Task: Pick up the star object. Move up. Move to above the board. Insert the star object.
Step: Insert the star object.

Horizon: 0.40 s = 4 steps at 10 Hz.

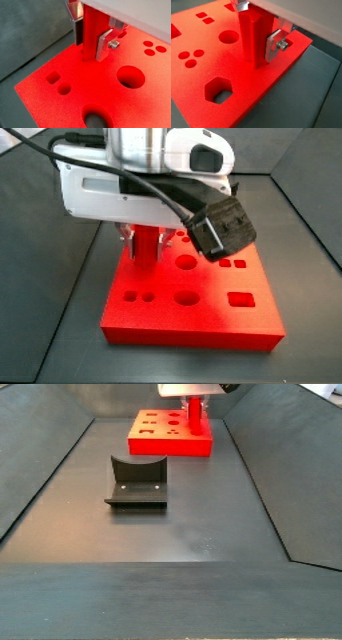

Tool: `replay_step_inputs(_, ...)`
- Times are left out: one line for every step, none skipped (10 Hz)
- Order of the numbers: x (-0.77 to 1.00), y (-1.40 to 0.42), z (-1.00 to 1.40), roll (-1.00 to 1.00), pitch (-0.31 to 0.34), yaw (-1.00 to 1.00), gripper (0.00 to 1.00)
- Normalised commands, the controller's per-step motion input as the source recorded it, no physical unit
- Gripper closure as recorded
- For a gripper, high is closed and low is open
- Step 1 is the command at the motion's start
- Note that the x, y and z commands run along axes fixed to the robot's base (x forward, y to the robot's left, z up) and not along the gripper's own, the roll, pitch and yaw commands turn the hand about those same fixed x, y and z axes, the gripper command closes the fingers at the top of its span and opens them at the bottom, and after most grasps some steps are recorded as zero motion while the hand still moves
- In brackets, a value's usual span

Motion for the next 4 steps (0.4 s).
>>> replay_step_inputs(0.0, -0.03, -0.52, 0.07, -0.041, -0.03, 1.0)
replay_step_inputs(0.0, 0.0, 0.0, 0.0, -0.007, 0.0, 1.0)
replay_step_inputs(-0.09, 0.0, -0.05, 0.07, 0.02, -0.09, 1.0)
replay_step_inputs(0.0, 0.0, 0.0, 0.0, 0.0, 0.0, 1.0)
